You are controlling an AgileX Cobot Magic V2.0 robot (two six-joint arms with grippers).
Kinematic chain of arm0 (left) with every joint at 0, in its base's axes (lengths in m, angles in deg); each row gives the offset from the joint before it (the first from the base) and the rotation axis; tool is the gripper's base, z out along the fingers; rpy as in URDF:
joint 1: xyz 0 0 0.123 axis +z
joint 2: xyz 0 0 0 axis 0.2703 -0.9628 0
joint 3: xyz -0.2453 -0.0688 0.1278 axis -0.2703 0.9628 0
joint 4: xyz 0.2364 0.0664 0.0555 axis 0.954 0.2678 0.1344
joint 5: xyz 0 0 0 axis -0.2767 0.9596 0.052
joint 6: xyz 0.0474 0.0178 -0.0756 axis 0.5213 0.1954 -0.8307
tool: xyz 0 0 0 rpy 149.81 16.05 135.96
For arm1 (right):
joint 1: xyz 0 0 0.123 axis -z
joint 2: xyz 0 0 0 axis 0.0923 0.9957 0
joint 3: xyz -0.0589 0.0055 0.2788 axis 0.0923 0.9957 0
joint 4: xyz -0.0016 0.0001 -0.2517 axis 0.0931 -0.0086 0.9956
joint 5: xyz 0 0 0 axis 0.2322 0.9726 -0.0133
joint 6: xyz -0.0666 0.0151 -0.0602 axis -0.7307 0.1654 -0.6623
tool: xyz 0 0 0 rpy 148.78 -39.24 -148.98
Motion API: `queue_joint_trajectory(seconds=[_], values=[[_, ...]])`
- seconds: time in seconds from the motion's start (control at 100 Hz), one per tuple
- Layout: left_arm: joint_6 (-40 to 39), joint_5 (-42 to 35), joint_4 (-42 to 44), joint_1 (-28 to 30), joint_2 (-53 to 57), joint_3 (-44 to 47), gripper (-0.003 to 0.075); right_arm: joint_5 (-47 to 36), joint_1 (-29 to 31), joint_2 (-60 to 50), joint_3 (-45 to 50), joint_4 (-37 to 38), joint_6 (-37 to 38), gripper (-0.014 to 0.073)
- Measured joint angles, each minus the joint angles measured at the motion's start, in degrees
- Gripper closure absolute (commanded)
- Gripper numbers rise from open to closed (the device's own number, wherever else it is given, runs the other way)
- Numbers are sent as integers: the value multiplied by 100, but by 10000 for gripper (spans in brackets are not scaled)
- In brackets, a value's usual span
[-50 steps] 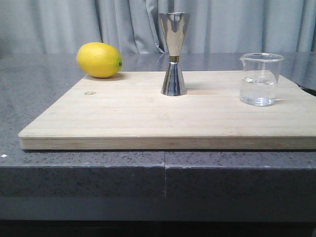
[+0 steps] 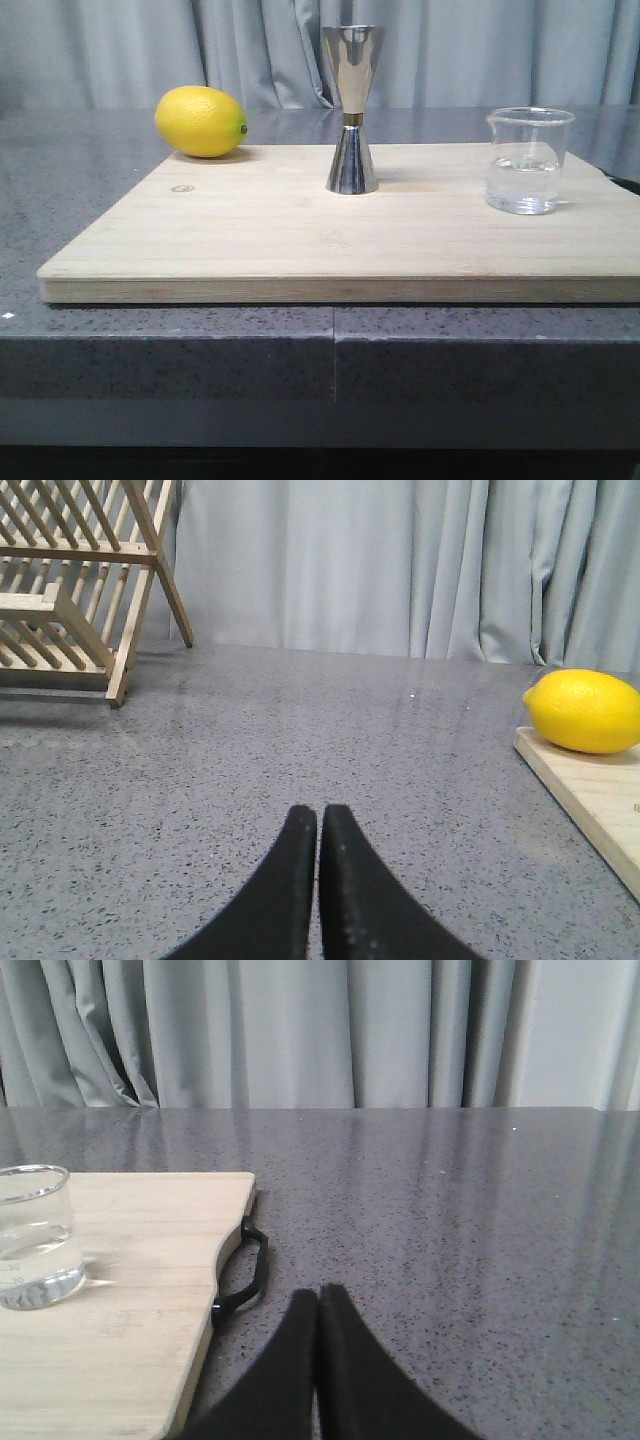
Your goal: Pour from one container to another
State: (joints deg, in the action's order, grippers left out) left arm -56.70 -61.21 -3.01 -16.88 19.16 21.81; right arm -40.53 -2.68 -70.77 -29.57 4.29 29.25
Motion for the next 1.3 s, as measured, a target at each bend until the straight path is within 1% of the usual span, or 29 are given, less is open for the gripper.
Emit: queue_joint_trajectory(seconds=[0.74,1.01,1.3], values=[[0,0,0,0,0,0,741,-46,0,0,0,0,0,661],[0,-180,0,0,0,0,741,-132,0,0,0,0,0,661],[0,-211,-31,0,0,0,741,-132,0,0,0,0,0,661]])
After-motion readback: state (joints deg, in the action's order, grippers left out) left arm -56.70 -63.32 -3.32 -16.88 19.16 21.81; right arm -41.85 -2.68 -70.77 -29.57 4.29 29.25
